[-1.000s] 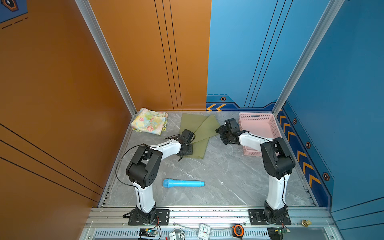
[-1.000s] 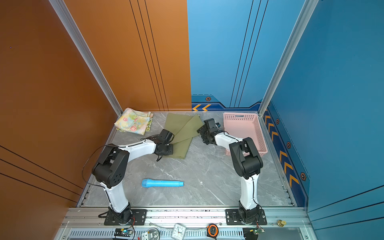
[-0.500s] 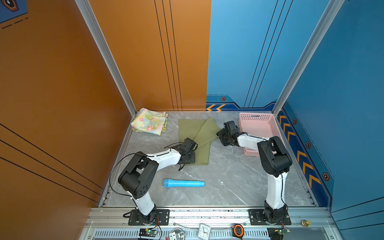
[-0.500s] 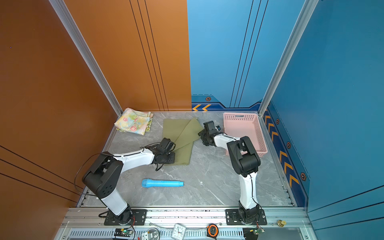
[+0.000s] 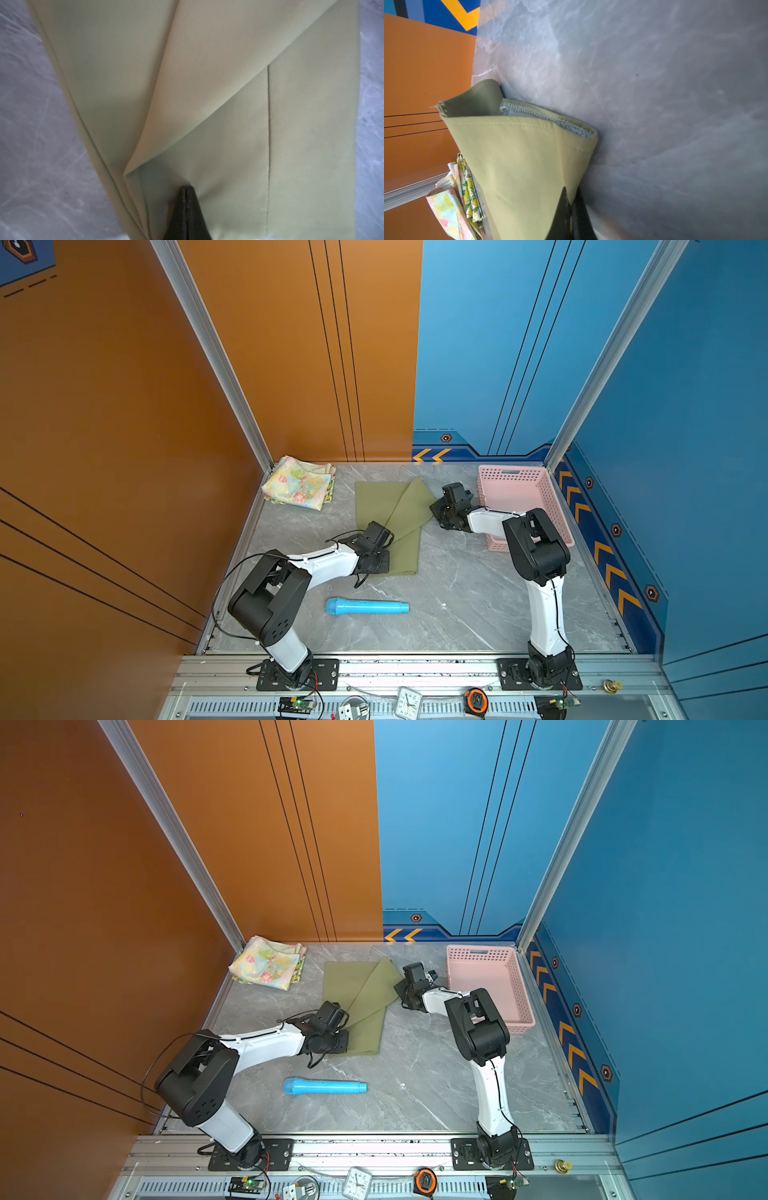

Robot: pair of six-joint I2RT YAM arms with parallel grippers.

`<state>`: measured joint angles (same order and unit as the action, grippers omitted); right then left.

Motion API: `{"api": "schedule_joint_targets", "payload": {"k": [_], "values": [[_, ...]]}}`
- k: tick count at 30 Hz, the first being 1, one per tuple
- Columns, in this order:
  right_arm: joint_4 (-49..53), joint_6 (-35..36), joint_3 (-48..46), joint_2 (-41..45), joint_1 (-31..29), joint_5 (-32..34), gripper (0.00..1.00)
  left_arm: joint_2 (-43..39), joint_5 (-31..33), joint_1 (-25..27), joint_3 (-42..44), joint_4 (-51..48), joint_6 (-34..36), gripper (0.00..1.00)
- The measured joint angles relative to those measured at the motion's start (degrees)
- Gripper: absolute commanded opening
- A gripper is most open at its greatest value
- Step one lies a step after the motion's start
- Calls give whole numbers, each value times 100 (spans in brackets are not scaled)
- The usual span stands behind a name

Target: Fold and stack the skirts

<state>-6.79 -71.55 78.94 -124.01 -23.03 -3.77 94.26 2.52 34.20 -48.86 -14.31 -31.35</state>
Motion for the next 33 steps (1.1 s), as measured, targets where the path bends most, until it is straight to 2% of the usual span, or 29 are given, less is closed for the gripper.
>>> {"api": "schedule_joint_targets", "payload": {"k": [6, 7, 8, 9, 10, 12, 13, 15, 18, 22, 27, 33], "values": [[-101, 326, 708, -13, -372, 205, 0, -76, -22, 0, 103, 68, -2, 0], [-116, 393, 973, -63, -481, 210, 5, -85, -24, 0, 116, 85, -2, 0], [-179, 437, 1259, -149, -575, 188, 25, -85, -22, 0, 122, 98, 0, 0], [-260, 522, 1648, -291, -680, 92, 50, -90, -24, 0, 125, 101, -2, 0], [-310, 584, 2031, -448, -763, -17, 64, -94, -24, 0, 131, 109, -2, 0], [-544, 686, 3134, -979, -933, -446, 82, -111, -26, 0, 160, 131, -2, 0], [-623, 704, 3486, -1154, -990, -619, 87, -122, -28, 0, 166, 129, -2, 0], [-737, 732, 4017, -1429, -1084, -990, 89, -138, -39, 0, 181, 127, -4, 0], [-761, 807, 3904, -1401, -1064, -1241, 89, -138, -42, -2, 181, 127, -20, 0], [-706, 929, 2752, -896, -763, -1263, 88, -90, -44, -2, 96, 33, -17, 0], [-310, 1152, 1047, 173, 4, -1012, 87, 151, -66, 22, -264, -280, 2, 0], [603, 1751, 57, 1838, 710, -337, 89, 822, -131, 426, -1121, -468, 70, 0]]}}
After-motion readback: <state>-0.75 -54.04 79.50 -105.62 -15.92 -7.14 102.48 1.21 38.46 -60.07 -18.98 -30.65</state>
